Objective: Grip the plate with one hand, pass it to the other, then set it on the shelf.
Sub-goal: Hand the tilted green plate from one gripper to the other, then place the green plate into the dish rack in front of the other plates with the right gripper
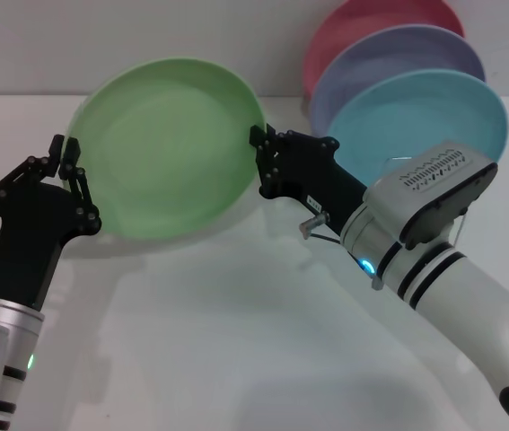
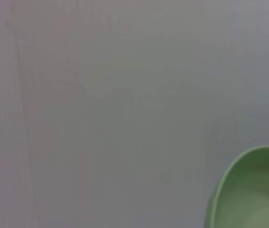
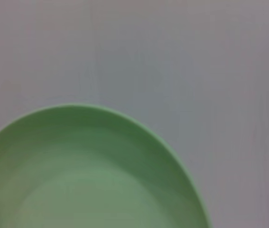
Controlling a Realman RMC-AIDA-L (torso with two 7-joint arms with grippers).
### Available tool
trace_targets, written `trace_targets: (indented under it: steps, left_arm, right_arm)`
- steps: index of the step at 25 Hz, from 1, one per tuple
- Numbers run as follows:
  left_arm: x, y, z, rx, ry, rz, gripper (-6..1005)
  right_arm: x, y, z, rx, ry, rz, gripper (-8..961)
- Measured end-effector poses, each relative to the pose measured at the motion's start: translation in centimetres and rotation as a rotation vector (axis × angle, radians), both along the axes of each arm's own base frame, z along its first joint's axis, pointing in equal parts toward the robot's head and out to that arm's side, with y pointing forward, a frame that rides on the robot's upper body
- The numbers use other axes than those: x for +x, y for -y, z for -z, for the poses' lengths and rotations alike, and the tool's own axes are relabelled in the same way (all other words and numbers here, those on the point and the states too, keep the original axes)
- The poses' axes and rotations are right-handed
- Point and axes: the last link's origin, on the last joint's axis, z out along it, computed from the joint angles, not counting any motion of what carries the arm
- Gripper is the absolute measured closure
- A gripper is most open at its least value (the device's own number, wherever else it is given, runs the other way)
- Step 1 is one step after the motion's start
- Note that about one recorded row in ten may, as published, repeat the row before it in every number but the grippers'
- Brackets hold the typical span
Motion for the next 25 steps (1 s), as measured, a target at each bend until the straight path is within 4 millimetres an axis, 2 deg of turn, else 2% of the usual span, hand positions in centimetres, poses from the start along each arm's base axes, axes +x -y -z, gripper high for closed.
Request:
trace_targets:
  steps: [9, 12, 18, 21, 25]
  left_arm:
    - [-0.1, 0.2, -0.1, 0.004, 0.008, 0.0, 924]
    - [0.0, 0.4, -0.5, 0.014, 0.061, 0.016, 913]
    - [0.1, 2.0, -2.7, 0.064, 0.258, 0.106, 758]
    - [-0.6, 2.7, -4.0, 0.088, 0.356, 0.138, 754]
    - [-3.0, 1.6, -5.6, 0.076, 0.473, 0.097, 748]
  right_arm:
    - [0.1, -0.1, -0.1, 0.009, -0.007, 0.008, 933]
    - [0.1, -0.1, -0.2, 0.009, -0.007, 0.008, 933]
    - [0.1, -0.1, -0.2, 0.013, -0.001, 0.007, 934]
    - [0.2, -0.1, -0.2, 0.014, 0.001, 0.005, 934]
    - [0.1, 0.6, -0.5, 0.037, -0.024, -0.028, 935]
